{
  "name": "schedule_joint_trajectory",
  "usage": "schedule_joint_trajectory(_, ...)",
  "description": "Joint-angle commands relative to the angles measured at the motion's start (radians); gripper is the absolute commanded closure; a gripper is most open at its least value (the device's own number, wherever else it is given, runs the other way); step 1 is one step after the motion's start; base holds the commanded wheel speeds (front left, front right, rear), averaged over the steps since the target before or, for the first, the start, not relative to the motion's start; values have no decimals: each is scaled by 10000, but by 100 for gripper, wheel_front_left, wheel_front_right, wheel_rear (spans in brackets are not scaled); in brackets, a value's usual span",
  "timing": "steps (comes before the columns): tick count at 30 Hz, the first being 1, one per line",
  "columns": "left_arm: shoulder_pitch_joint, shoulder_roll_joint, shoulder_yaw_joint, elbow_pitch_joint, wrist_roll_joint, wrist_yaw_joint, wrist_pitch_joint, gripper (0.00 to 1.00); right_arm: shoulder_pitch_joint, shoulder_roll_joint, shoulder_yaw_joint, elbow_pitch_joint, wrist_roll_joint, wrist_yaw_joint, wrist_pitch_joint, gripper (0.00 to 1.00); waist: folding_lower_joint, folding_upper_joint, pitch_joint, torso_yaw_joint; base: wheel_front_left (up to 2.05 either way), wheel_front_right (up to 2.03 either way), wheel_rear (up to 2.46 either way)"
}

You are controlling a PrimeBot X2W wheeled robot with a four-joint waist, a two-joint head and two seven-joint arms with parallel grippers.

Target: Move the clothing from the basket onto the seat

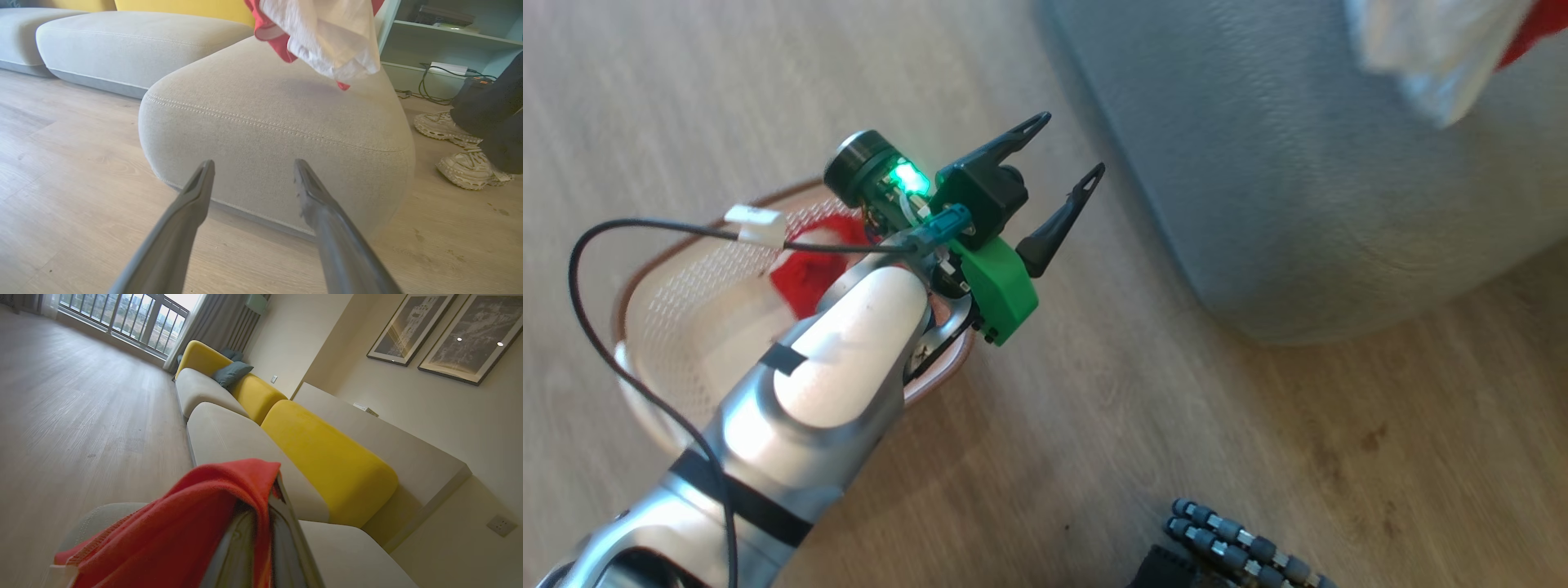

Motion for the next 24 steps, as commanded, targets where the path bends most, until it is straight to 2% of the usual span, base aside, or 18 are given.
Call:
schedule_joint_trajectory(1,-391,175,154,-481,70,-31,53,0,-514,-502,-397,38,-196,-4,-9,100,-3,0,572,612,0,0,0)
schedule_joint_trajectory(5,-399,298,51,-769,98,-24,145,0,-1375,-1031,-1289,650,-719,-4,193,100,-3,0,969,1113,0,0,0)
schedule_joint_trajectory(13,-462,518,-38,-1210,124,5,216,0,-1779,-1398,-3555,1504,-1618,-4,606,100,-3,0,1659,1810,0,0,0)
schedule_joint_trajectory(16,-463,590,-41,-1298,111,33,224,0,-1420,-1345,-4291,1989,-1859,-4,603,100,-3,0,1851,1932,0,0,0)
schedule_joint_trajectory(20,-420,674,-65,-1344,90,75,240,0,-711,-956,-4993,2784,-1963,-4,390,100,-3,0,1988,1952,0,0,0)
schedule_joint_trajectory(21,-404,682,-77,-1345,85,85,239,0,-528,-854,-5102,2999,-1977,-4,339,94,-3,0,1985,1951,0,0,0)
schedule_joint_trajectory(22,-385,689,-89,-1335,76,94,235,0,-354,-763,-5155,3205,-1990,-4,291,67,-3,0,1964,1944,0,0,0)
schedule_joint_trajectory(23,-360,705,-93,-1321,58,99,227,0,-180,-675,-5170,3416,-1994,-4,244,45,-3,0,1924,1929,0,0,0)
schedule_joint_trajectory(24,-338,722,-90,-1304,36,105,217,0,24,-589,-5130,3585,-2017,-4,182,2,-3,0,1878,1909,0,0,0)
